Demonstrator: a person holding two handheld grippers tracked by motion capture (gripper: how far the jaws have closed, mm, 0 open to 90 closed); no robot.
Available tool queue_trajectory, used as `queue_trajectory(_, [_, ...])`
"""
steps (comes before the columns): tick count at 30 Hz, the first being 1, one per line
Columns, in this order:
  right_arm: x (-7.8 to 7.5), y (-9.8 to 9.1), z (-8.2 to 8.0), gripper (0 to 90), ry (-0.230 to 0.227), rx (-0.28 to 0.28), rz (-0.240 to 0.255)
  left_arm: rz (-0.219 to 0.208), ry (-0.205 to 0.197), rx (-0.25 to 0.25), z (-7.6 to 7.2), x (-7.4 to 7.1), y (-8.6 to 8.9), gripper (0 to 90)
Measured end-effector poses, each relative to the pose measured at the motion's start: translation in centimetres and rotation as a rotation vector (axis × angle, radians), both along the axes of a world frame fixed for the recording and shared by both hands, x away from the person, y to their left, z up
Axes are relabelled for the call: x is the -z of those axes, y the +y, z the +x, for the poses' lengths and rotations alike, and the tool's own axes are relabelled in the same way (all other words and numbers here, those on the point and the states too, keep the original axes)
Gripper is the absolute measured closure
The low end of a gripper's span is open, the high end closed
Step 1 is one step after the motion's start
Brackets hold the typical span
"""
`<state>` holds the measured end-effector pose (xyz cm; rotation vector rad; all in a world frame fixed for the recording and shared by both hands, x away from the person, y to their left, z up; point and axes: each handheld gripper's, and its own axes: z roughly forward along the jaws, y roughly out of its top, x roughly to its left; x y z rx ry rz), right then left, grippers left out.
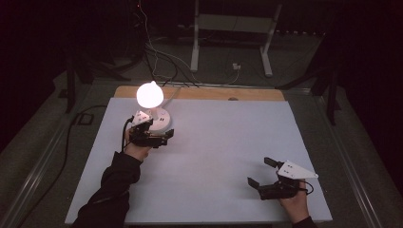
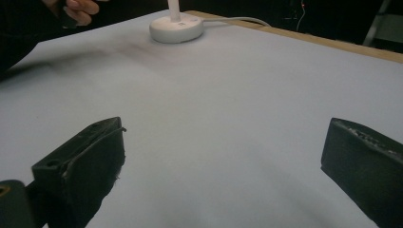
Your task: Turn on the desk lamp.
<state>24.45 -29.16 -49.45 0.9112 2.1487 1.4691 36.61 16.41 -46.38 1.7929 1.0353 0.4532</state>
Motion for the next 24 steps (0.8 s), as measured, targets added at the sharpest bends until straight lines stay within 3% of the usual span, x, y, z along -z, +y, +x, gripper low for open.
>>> queue_trajectory(3, [0.0,0.0,-0.1,0.6,-0.001,-0.001,-0.002,-0.013,-0.002,0.023,-0.6,-0.4,0.5,1.6])
queue_trajectory(7, [0.0,0.1,0.0,0.6,0.004,-0.002,0.001,0.018,-0.01,0.059,-1.6,-0.8,1.0,1.6])
queue_trajectory(16, [0.1,0.1,0.0,0.6,0.006,-0.001,-0.005,0.01,-0.013,0.1,-3.8,-1.3,2.9,1.6])
queue_trajectory(24, [0.2,0.3,0.1,0.6,0.015,-0.003,-0.006,0.012,-0.001,0.125,-5.8,-0.7,4.1,1.7])
